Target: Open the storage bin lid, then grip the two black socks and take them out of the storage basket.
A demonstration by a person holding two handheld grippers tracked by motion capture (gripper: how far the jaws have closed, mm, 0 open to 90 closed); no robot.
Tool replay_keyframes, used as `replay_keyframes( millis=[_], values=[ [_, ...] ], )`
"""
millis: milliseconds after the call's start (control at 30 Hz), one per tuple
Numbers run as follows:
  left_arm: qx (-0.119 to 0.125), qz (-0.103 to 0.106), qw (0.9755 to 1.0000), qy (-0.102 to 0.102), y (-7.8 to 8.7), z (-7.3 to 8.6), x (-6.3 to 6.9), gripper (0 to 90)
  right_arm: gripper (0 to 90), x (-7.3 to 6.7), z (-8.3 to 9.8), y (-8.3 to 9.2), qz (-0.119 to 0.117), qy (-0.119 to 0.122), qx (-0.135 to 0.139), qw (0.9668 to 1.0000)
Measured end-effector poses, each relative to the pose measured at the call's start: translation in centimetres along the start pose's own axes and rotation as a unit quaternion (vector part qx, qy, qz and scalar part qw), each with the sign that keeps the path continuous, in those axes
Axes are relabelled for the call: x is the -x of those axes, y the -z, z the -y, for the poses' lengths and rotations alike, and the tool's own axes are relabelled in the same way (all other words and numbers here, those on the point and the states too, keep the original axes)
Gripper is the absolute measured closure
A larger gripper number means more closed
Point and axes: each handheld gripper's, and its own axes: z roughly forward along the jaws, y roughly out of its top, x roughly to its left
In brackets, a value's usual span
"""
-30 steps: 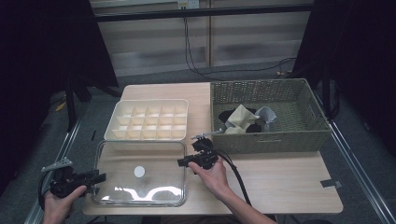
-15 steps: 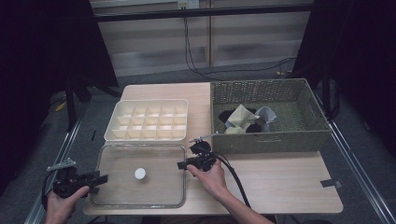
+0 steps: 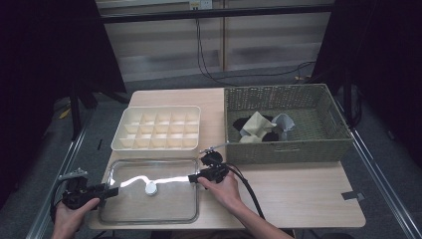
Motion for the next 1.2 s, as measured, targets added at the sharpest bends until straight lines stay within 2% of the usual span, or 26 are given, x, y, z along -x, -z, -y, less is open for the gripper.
replay_keyframes(
  millis=[133, 200, 233, 300, 400, 433, 500, 667, 800, 900, 1033, 1133, 1200],
  values=[
    [-0.002, -0.005, 1.0000, -0.003, -0.2, -0.2, 0.0, 36.0, 44.5, 0.0, 0.0, 0.0, 0.006, 0.007, -0.003, 1.0000],
    [0.000, -0.008, 1.0000, -0.003, -0.4, -0.3, 0.1, 35.3, 40.3, 0.1, 0.0, 0.0, 0.008, 0.014, -0.001, 0.9999],
    [0.000, -0.012, 0.9999, -0.005, -0.4, -0.4, 0.2, 35.2, 39.9, 0.2, 0.0, 0.1, 0.010, 0.011, -0.001, 0.9999],
    [0.001, -0.006, 1.0000, 0.001, -0.5, -0.4, 0.2, 30.9, 39.3, 0.3, -0.1, 0.1, 0.010, 0.008, 0.000, 0.9999],
    [0.003, -0.006, 1.0000, -0.002, -0.6, -0.5, 0.0, 32.5, 37.7, 0.5, -0.1, 0.1, 0.006, 0.009, 0.001, 0.9999],
    [0.006, -0.012, 0.9999, 0.001, -0.7, -0.5, 0.1, 32.4, 36.7, 0.5, 0.0, 0.1, 0.007, 0.009, 0.002, 0.9999],
    [0.005, -0.010, 0.9999, 0.001, -0.7, -0.6, 0.1, 31.9, 34.3, 0.5, 0.0, 0.2, 0.011, 0.008, 0.004, 0.9999],
    [0.006, -0.008, 1.0000, 0.001, -0.8, -0.7, 0.0, 30.9, 34.4, 1.0, 0.1, 0.5, 0.011, 0.010, 0.009, 0.9999],
    [0.014, -0.016, 0.9998, 0.001, -0.4, -0.8, 0.1, 27.8, 35.1, 1.4, 0.2, 0.5, 0.008, 0.018, 0.019, 0.9996],
    [0.032, -0.014, 0.9994, 0.003, -0.2, -0.9, 0.4, 23.5, 36.3, 1.4, 0.3, 0.7, 0.009, 0.029, 0.025, 0.9992],
    [0.048, -0.005, 0.9988, -0.005, 0.1, -1.2, 1.3, 18.8, 36.9, 1.4, 0.2, 1.1, 0.006, 0.043, 0.042, 0.9982],
    [0.060, -0.004, 0.9979, -0.025, 0.1, -1.5, 2.0, 18.7, 36.6, 1.4, 0.0, 1.5, -0.001, 0.048, 0.054, 0.9974],
    [0.062, -0.003, 0.9976, -0.031, -0.1, -1.8, 2.6, 19.2, 35.3, 1.4, -0.1, 1.9, -0.002, 0.053, 0.060, 0.9968]
  ],
)
